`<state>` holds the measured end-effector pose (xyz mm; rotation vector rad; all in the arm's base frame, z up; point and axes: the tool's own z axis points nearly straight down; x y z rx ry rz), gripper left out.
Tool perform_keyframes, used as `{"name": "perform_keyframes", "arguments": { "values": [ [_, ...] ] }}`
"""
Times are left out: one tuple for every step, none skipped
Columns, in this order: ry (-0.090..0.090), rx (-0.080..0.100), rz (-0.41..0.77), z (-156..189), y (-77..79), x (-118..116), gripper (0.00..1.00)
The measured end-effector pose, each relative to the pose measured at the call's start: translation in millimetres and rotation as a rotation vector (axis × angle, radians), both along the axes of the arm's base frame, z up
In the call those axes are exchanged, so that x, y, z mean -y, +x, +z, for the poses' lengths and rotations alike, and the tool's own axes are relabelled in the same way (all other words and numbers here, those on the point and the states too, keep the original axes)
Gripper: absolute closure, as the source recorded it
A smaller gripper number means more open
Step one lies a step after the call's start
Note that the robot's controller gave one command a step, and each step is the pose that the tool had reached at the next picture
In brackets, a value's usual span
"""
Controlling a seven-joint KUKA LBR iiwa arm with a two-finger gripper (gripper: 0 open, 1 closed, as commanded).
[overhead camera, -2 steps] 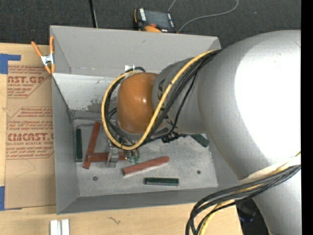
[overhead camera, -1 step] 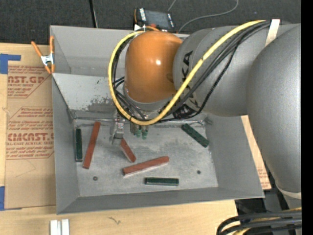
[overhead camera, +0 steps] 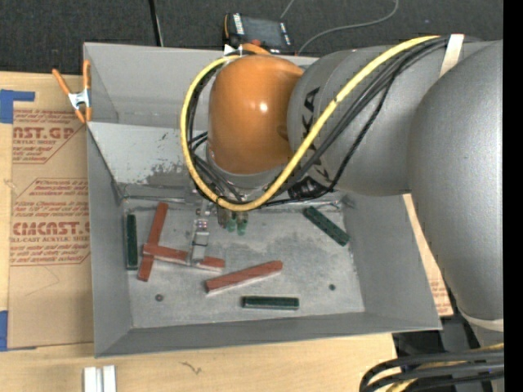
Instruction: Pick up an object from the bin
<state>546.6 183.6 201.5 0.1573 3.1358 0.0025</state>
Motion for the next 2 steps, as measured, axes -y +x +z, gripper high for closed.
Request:
{"name": "perform_keyframes", "arguments": {
  "values": [
    [-0.002, -0.007, 0.137, -131.0, 14.1, 53.1, 0.0],
    [-0.001, -0.001, 0.269, -131.8, 15.8, 63.4, 0.0]
  ]
}}
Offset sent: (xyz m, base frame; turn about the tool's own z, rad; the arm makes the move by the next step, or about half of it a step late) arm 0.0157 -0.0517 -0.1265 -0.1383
